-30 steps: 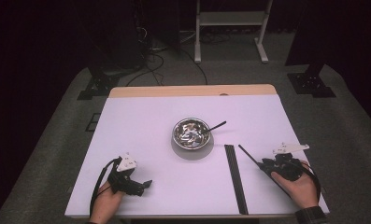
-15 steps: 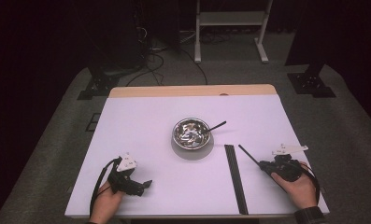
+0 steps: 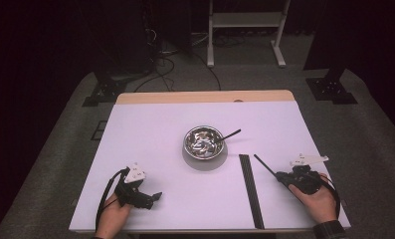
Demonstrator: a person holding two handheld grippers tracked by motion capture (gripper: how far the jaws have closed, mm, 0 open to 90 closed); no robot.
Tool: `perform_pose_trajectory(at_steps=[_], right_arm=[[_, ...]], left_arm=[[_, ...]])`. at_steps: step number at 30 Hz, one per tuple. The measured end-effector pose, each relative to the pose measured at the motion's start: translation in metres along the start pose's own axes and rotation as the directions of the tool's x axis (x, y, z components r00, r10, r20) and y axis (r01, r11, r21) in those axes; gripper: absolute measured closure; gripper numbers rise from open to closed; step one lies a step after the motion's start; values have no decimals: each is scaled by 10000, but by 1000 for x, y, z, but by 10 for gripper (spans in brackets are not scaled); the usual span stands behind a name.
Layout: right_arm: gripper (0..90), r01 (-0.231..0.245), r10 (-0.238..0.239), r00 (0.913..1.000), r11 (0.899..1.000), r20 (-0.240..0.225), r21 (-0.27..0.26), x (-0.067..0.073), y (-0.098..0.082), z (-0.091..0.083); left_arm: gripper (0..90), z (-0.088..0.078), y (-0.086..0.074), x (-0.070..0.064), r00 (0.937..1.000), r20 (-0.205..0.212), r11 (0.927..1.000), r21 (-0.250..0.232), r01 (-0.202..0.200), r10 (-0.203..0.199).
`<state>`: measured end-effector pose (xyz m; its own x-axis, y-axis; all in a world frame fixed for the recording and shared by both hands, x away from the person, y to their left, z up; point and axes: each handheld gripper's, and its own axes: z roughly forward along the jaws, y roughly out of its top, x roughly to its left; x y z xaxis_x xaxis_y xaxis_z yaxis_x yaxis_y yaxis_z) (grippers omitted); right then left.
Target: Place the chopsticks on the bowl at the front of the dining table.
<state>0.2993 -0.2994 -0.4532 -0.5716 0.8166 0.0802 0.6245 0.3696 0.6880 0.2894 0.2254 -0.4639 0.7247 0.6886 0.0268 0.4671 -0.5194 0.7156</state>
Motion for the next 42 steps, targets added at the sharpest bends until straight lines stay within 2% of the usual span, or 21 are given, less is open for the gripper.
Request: perform_pose_trajectory(at_steps=[7,21,42], right_arm=[[859,-116,116,9999,9999,22,-7,0,1,-1],[859,-62,55,9999,9986,-140,-532,4,11,-13],[859,272,-309,9983,9968,-490,-746,17,32,-7]], left_arm=[[0,0,0,0,10000,6,10000,0,8,-8],[0,0,0,0,10000,10,10000,-2,14,-14],[0,0,0,0,10000,11,10000,1,11,-11]])
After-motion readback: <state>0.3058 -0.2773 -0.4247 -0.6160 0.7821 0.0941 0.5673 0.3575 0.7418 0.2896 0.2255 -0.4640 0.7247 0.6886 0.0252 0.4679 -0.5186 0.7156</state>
